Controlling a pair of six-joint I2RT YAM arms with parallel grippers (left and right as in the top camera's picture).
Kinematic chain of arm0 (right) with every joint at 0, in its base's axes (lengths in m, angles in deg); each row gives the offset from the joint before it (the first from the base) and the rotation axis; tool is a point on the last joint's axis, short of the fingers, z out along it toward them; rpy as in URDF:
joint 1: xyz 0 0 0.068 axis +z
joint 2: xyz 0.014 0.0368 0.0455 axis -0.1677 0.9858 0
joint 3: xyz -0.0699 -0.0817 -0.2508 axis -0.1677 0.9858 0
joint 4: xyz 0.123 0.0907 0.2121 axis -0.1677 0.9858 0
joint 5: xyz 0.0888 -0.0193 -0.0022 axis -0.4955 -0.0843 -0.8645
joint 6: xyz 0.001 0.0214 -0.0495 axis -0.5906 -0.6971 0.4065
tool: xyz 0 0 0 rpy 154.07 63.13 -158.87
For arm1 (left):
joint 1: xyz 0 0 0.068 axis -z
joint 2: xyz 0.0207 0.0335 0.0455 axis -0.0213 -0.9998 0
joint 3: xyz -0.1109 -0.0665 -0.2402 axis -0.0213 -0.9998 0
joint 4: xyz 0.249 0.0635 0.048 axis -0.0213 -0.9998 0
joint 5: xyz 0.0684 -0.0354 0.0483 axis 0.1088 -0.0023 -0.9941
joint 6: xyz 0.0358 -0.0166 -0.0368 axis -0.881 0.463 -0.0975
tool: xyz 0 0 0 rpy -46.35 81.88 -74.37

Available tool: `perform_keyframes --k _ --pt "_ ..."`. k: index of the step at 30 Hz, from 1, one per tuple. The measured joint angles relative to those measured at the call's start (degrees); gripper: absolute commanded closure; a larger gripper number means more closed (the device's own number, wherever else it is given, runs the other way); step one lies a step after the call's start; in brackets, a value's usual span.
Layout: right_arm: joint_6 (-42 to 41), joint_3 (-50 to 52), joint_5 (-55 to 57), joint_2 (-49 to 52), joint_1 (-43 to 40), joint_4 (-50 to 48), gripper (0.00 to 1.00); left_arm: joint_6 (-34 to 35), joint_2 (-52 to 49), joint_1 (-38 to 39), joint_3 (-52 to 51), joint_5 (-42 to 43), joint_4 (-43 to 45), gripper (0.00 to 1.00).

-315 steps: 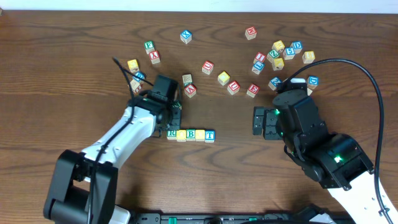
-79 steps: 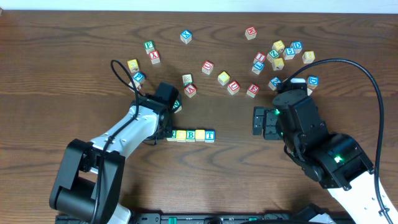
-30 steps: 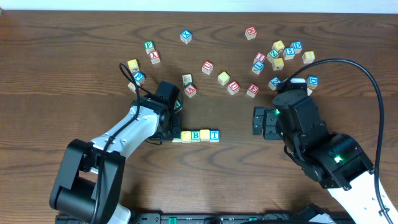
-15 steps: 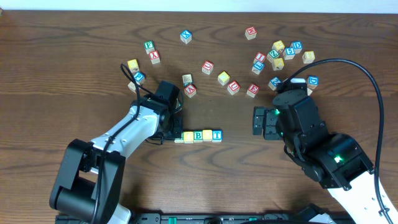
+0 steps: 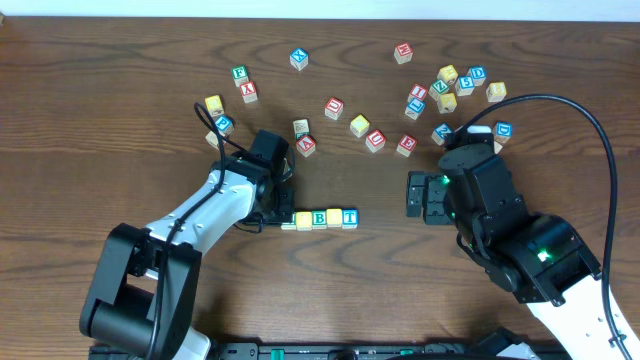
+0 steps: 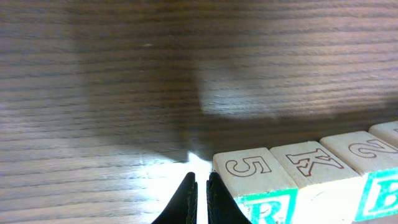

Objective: Spell out ROBOT

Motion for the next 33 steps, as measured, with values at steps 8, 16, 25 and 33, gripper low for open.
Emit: perform_keyframes --k 8,16,25,33 --pt "0.0 0.0 0.0 0.0 0.0 0.0 0.01 -0.8 0.0 0.0 0.0 2.2 0.2 0.93" --pt "0.0 0.0 0.0 0.0 0.0 0.0 0.01 -1.5 0.0 0.0 0.0 2.4 0.3 0.93" --pt "0.0 0.0 0.0 0.0 0.0 0.0 0.01 -1.9 0.0 0.0 0.0 3.6 0.5 0.92" --pt "0.0 0.0 0.0 0.0 0.0 0.0 0.01 -1.6 0.0 0.0 0.0 2.1 0.1 0.93"
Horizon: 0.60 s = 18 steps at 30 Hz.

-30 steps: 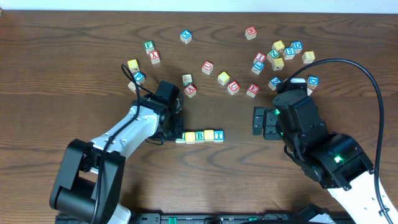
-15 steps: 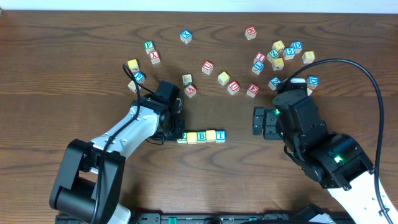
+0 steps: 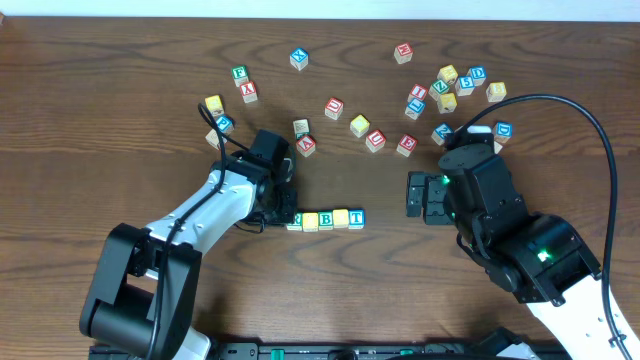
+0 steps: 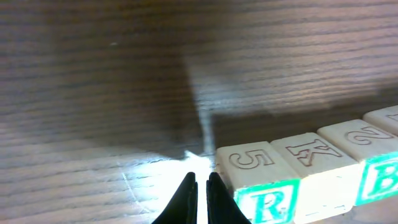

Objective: Spell out ROBOT

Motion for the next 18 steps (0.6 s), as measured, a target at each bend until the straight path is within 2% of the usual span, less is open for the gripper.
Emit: perform_keyframes --k 9,18 --pt "0.0 0.0 0.0 0.0 0.0 0.0 0.01 0.4 0.0 -1.7 0.0 -1.9 -0.5 0.93" --pt "0.0 0.0 0.0 0.0 0.0 0.0 0.01 0.4 0.0 -5.4 1.4 -4.5 3.7 0.93"
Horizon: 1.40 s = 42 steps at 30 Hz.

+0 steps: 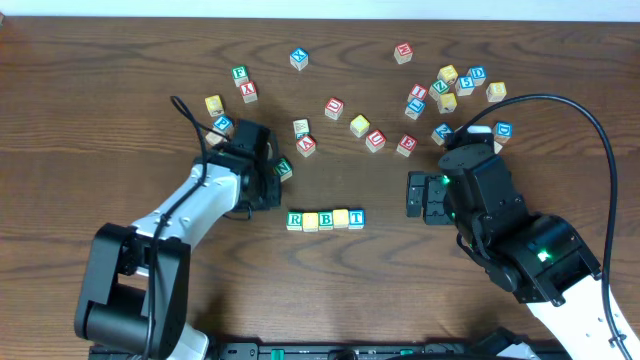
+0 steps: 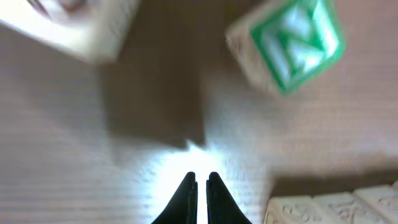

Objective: Spell out ROBOT

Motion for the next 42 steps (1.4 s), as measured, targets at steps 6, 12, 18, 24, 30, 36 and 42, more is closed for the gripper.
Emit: perform_keyframes --k 6,12,18,24,30,36,42 --pt "0.0 0.0 0.0 0.0 0.0 0.0 0.01 -0.9 0.0 0.3 7.9 -0.5 -2.6 0.93" --pt "0.0 0.0 0.0 0.0 0.0 0.0 0.01 -2.0 0.0 4.0 12.5 -0.5 -4.4 0.93" --pt "0.0 0.0 0.0 0.0 0.0 0.0 0.01 -2.1 -0.3 9.0 12.5 -0.5 -3.5 0.93" --pt "0.0 0.0 0.0 0.0 0.0 0.0 0.01 -1.6 -4.0 12.0 12.5 -0.4 0.0 0.93" --pt "0.0 0.0 0.0 0.0 0.0 0.0 0.01 -1.4 -6.7 13.7 12.5 0.0 1.6 0.92" --pt "0.0 0.0 0.0 0.0 0.0 0.0 0.01 -1.4 -8.3 16.0 12.5 0.0 3.8 0.93" --pt "0.0 0.0 0.0 0.0 0.0 0.0 0.01 -0.7 -8.3 17.9 12.5 0.0 5.2 0.93"
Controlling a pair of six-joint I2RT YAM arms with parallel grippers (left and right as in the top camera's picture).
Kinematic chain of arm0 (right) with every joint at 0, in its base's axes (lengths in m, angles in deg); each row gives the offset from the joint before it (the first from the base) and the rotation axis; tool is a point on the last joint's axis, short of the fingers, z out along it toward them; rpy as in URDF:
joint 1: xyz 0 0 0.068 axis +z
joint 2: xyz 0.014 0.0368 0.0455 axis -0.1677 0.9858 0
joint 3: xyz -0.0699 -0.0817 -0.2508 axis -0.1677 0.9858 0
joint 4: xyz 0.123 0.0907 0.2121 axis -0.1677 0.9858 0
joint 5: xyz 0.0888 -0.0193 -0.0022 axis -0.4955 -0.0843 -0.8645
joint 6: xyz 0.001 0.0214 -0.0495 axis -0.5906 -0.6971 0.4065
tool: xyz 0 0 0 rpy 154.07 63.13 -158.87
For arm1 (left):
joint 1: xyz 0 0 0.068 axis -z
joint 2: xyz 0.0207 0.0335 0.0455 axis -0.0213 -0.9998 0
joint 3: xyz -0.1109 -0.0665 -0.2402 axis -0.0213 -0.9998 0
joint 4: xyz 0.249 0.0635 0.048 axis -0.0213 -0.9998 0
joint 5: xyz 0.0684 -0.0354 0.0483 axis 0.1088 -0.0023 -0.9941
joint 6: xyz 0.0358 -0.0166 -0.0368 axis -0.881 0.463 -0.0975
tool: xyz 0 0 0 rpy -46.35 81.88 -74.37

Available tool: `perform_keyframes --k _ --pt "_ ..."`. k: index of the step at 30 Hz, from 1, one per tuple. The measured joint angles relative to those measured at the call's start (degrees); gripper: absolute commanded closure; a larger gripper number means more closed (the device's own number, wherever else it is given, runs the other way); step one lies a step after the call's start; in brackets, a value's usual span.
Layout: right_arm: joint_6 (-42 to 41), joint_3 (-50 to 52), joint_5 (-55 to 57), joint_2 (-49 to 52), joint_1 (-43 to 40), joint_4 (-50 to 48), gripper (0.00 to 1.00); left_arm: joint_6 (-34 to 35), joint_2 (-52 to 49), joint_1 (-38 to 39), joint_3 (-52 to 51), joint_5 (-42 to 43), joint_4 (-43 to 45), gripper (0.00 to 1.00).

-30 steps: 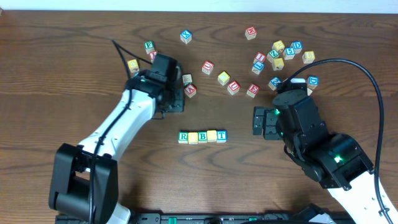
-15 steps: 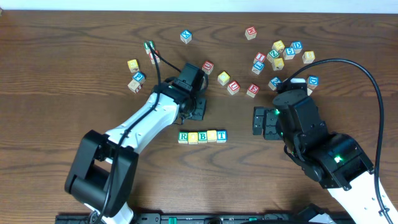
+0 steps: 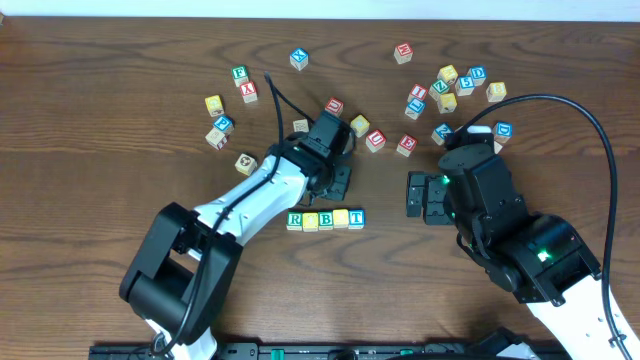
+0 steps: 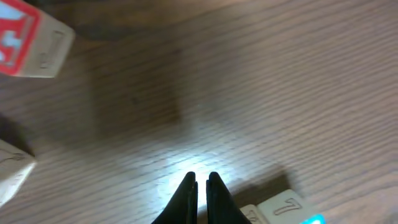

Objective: Spell out ROBOT

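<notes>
A row of several letter blocks (image 3: 326, 219) lies mid-table, with a green R (image 3: 295, 220) at its left end and a blue T (image 3: 356, 217) at its right end. My left gripper (image 3: 340, 186) hovers just behind the right half of the row. In the left wrist view the left gripper (image 4: 200, 186) is shut with nothing in it, and a row block marked 7 (image 4: 286, 208) shows at the lower right. A red-lettered block (image 4: 25, 37) sits at the upper left. My right gripper (image 3: 412, 195) rests right of the row, with its fingers apart.
Loose letter blocks are scattered along the far side: a cluster (image 3: 450, 85) at the back right, a few (image 3: 365, 130) behind the row, and others (image 3: 230, 90) at the back left. One tan block (image 3: 246, 162) lies beside my left forearm.
My left gripper, still shut, has moved from left of the row beside a green block to a spot behind the row's right half. The row and the right arm have not moved.
First my shut left gripper stood against the R block at the row's left end. A second later the whole row lay slightly further right. Then the gripper was up and left beside a loose green block, and now it is behind the row's right half.
</notes>
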Motion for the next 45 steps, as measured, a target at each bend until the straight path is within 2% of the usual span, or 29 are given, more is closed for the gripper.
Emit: perform_keyframes --k 25,45 --pt "0.0 0.0 0.0 0.0 0.0 0.0 0.01 2.1 -0.6 4.4 0.0 0.2 1.1 0.93" --pt "0.0 0.0 0.0 0.0 0.0 0.0 0.01 4.0 -2.5 4.5 0.0 -1.6 1.0 0.93"
